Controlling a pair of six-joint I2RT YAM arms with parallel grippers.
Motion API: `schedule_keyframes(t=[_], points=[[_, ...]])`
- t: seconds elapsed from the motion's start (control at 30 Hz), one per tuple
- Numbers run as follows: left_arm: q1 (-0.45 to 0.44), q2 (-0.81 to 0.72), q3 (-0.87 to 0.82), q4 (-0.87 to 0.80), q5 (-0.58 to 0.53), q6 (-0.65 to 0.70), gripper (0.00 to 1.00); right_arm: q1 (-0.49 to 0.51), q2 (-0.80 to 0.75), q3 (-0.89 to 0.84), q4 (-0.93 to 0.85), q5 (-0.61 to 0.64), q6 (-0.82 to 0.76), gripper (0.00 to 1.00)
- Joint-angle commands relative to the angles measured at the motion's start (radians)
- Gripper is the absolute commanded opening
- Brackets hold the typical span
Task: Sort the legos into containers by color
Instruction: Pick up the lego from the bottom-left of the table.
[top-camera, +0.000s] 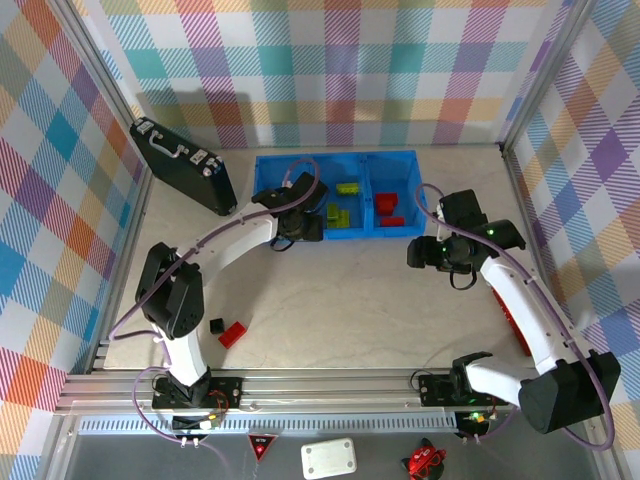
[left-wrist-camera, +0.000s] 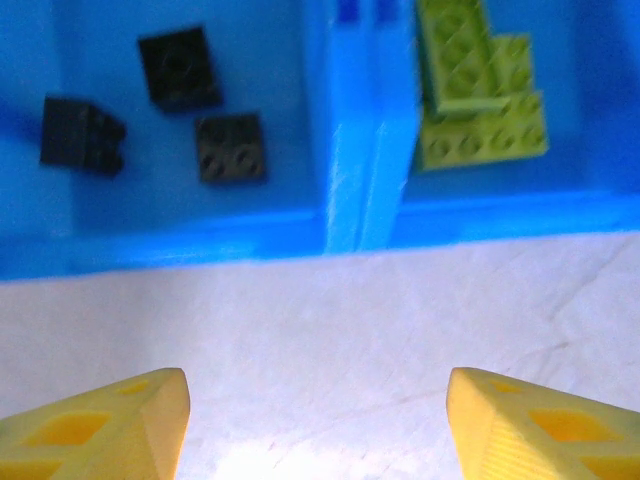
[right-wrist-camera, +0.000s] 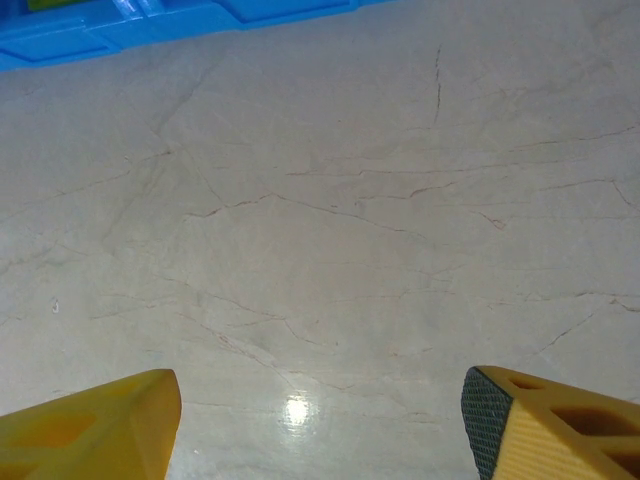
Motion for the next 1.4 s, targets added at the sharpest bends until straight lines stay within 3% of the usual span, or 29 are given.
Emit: schedule_keyframes(t=[0.0,0.43,0.6,0.9,1.37], points=[[-0.003,-0.072,-0.081,-0.094,0.031,-0.053,0.69,0.015,0.011,-0.016,0.014,-0.015,0.013,0.75],[0.033,-0.293,-0.415,-0.225,0.024,-0.157,0.66,0.064,0.050,-0.008,0.023,-0.010,0.019,0.75],[0.110,-0.403,-0.539,-0.229,0.057,-0.195,0.64,0.087,0.063,-0.005,0.028,-0.006,0.026,0.75],[0.347,-0.594,-0.761,-0.198,0.166,-0.279,0.66,0.126,0.089,0.001,0.033,0.005,0.038,0.75],[0.459,-0.596,-0.887,-0.086,0.221,-0.325,0.69,0.144,0.072,-0.005,0.014,0.031,0.050,0.75]])
